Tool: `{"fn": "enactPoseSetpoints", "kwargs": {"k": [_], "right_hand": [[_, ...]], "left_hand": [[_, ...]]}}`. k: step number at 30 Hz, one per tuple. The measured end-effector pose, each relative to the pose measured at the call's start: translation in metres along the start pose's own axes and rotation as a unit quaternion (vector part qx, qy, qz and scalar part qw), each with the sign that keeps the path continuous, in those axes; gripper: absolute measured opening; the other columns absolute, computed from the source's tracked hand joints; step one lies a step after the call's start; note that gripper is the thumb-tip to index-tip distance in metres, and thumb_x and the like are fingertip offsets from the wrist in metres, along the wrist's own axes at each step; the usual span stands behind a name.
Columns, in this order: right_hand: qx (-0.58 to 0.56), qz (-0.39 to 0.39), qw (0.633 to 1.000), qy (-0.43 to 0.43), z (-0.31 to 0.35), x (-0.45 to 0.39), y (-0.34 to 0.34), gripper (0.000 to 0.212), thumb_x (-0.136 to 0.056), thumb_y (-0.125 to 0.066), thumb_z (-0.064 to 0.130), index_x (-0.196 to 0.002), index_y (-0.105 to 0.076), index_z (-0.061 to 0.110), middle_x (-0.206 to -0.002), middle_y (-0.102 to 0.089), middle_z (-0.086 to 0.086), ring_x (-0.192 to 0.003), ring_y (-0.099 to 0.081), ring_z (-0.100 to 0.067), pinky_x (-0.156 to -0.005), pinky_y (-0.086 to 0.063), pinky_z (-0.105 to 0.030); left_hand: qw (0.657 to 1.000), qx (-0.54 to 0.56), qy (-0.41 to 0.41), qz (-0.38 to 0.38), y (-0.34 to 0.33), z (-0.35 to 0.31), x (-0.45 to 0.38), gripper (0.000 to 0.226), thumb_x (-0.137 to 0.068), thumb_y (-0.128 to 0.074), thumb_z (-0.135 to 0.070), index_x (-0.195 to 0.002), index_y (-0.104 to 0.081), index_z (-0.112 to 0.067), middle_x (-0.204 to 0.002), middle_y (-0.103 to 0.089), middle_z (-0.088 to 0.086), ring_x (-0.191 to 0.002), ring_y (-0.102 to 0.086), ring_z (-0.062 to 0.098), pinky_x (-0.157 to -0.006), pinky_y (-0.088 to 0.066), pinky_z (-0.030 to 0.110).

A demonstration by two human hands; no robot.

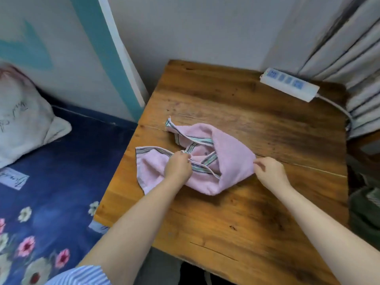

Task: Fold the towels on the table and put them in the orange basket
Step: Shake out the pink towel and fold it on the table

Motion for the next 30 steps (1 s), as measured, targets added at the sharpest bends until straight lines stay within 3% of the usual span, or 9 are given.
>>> {"fn": "enactPoseSetpoints", "kwargs": {"k": [5,10,13,17,19,21,24,26,30], "right_hand": [[0.053,-0.038,0.994,0.086,0.063,-0.011,-0.028,0.04,-0.08,-0.066,0.034,-0.105,-0.064,0.004,-0.107,-0.063,-0.015,-0.106,-0.053,-0.032,-0.087,-0.04,-0.038],[0.07,-0.03,0.996,0.037,0.072,-0.015,-0.043,0.02,-0.091,-0.046,0.017,-0.085,-0.057,0.001,-0.102,-0.06,-0.023,-0.097,-0.053,-0.035,-0.074,-0.036,-0.038],[-0.108,-0.122,0.985,-0.048,0.037,-0.008,-0.008,0.019,-0.088,-0.051,0.009,-0.087,-0.062,-0.006,-0.092,-0.064,-0.025,-0.087,-0.056,-0.035,-0.067,-0.033,-0.034],[-0.32,-0.142,0.904,-0.245,-0.039,0.024,-0.005,0.015,-0.088,-0.05,0.006,-0.095,-0.063,0.002,-0.089,-0.059,-0.013,-0.087,-0.057,-0.031,-0.071,-0.049,-0.034],[-0.356,-0.116,0.867,-0.329,-0.069,0.046,-0.021,0.02,-0.088,-0.048,0.004,-0.104,-0.061,-0.001,-0.095,-0.058,-0.013,-0.092,-0.057,-0.03,-0.081,-0.05,-0.041],[-0.33,-0.119,0.869,-0.349,-0.087,0.063,-0.027,0.025,-0.087,-0.048,0.003,-0.109,-0.058,-0.003,-0.098,-0.059,-0.016,-0.091,-0.056,-0.027,-0.081,-0.048,-0.039],[-0.195,-0.186,0.921,-0.28,-0.085,0.077,-0.011,0.019,-0.083,-0.055,0.004,-0.101,-0.056,-0.003,-0.1,-0.06,-0.022,-0.088,-0.055,-0.03,-0.074,-0.041,-0.03],[-0.103,-0.24,0.952,-0.157,-0.059,0.079,0.005,0.008,-0.078,-0.06,-0.003,-0.085,-0.057,-0.005,-0.09,-0.058,-0.024,-0.08,-0.052,-0.032,-0.068,-0.036,-0.029],[0.103,-0.268,0.957,0.042,-0.003,0.084,0.005,0.013,-0.067,-0.065,0.009,-0.057,-0.064,0.001,-0.059,-0.06,-0.016,-0.058,-0.059,-0.036,-0.053,-0.045,-0.037]], "left_hand": [[0.978,-0.193,-0.053,0.054,-0.007,0.031,-0.021,0.049,-0.085,-0.049,-0.012,-0.133,-0.042,-0.02,-0.139,-0.035,0.006,-0.134,-0.025,0.024,-0.1,-0.034,0.038],[0.942,-0.29,-0.134,0.105,-0.016,0.03,-0.015,0.028,-0.089,-0.043,-0.015,-0.117,-0.047,-0.011,-0.115,-0.058,0.012,-0.108,-0.053,0.03,-0.081,-0.04,0.036],[0.925,-0.309,-0.184,0.124,-0.013,0.026,0.006,0.025,-0.09,-0.043,-0.017,-0.114,-0.045,-0.011,-0.111,-0.061,0.013,-0.101,-0.058,0.033,-0.068,-0.038,0.035],[0.913,-0.258,-0.236,0.212,-0.027,0.017,0.053,0.026,-0.092,-0.044,-0.03,-0.098,-0.054,-0.007,-0.102,-0.062,0.014,-0.097,-0.057,0.032,-0.066,-0.036,0.033],[0.904,-0.207,-0.241,0.286,-0.046,0.009,0.076,0.032,-0.093,-0.043,-0.036,-0.096,-0.059,-0.008,-0.099,-0.063,0.015,-0.096,-0.055,0.03,-0.065,-0.03,0.028],[0.9,-0.208,-0.233,0.304,-0.061,0.001,0.082,0.037,-0.096,-0.037,-0.037,-0.098,-0.061,-0.008,-0.102,-0.062,0.015,-0.098,-0.055,0.029,-0.066,-0.03,0.028],[0.936,-0.194,-0.233,0.18,-0.056,-0.023,0.068,0.033,-0.096,-0.037,-0.031,-0.102,-0.058,-0.006,-0.107,-0.06,0.014,-0.101,-0.055,0.031,-0.065,-0.034,0.032],[0.956,-0.137,-0.231,0.117,-0.055,-0.038,0.058,0.03,-0.093,-0.044,-0.032,-0.107,-0.056,-0.007,-0.109,-0.057,0.012,-0.105,-0.052,0.03,-0.07,-0.038,0.035],[0.973,-0.045,-0.207,0.095,-0.072,-0.064,0.047,0.032,-0.089,-0.053,-0.033,-0.101,-0.059,-0.005,-0.105,-0.056,0.014,-0.102,-0.051,0.029,-0.074,-0.039,0.036]]}}
Point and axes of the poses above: each hand's wrist, its own x-axis away from the middle knuckle, its own y-axis out of the back of the hand, z = x × y, the point moved 8 cm from there along -x, towards the middle knuckle
